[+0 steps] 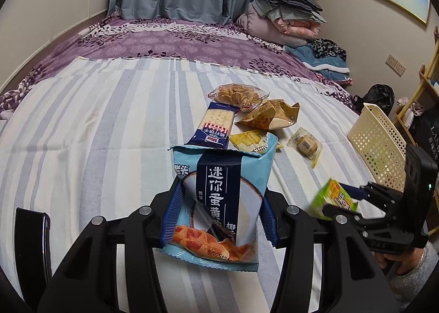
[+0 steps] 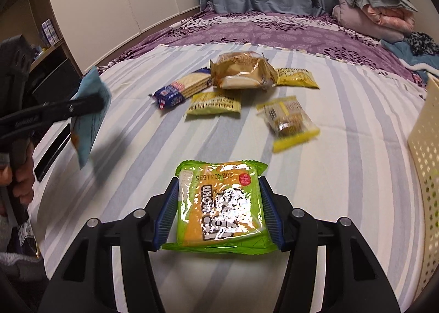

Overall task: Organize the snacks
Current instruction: 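Carry the green tofu pack in the right gripper and drop it into the basket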

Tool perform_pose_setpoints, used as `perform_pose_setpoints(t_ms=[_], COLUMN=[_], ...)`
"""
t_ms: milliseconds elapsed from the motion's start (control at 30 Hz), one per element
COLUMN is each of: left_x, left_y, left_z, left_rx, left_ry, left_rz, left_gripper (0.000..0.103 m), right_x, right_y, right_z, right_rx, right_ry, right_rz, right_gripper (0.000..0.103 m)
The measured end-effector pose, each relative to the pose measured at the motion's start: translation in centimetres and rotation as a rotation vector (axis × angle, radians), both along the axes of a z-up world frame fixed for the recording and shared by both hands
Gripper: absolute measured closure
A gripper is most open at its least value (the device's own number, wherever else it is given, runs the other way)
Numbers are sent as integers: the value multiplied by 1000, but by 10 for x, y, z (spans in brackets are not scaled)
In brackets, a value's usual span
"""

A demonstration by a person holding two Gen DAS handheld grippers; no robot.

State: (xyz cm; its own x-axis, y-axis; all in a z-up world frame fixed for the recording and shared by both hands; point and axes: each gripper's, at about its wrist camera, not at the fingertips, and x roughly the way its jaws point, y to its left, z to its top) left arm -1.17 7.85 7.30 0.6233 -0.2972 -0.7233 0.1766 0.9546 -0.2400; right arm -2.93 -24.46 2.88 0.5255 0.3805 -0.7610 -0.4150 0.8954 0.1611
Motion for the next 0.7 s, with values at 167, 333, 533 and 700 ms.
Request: perform_pose_setpoints(t_ms=[167,333,533,700], left_x=[-2,-6,-11,-14], left_y=[-9,-13,-20,-33], left_z=[0,6,14,24], left_rx=[4,8,13,21], left_ry=[1,-11,-21,-41], left_rz=[-23,-29,-35,-57], left_gripper=[51,51,51,51], right_x=[-12,-14,-19,-28], right_y=[-16,-27,-55,-95], right_z=[7,28,57,79], right_rx=[26,47,88,113], right_ry=[-14,-71,-148,-215], right_rz=[-51,-83,-155,-260], right_gripper=[46,46,46,46])
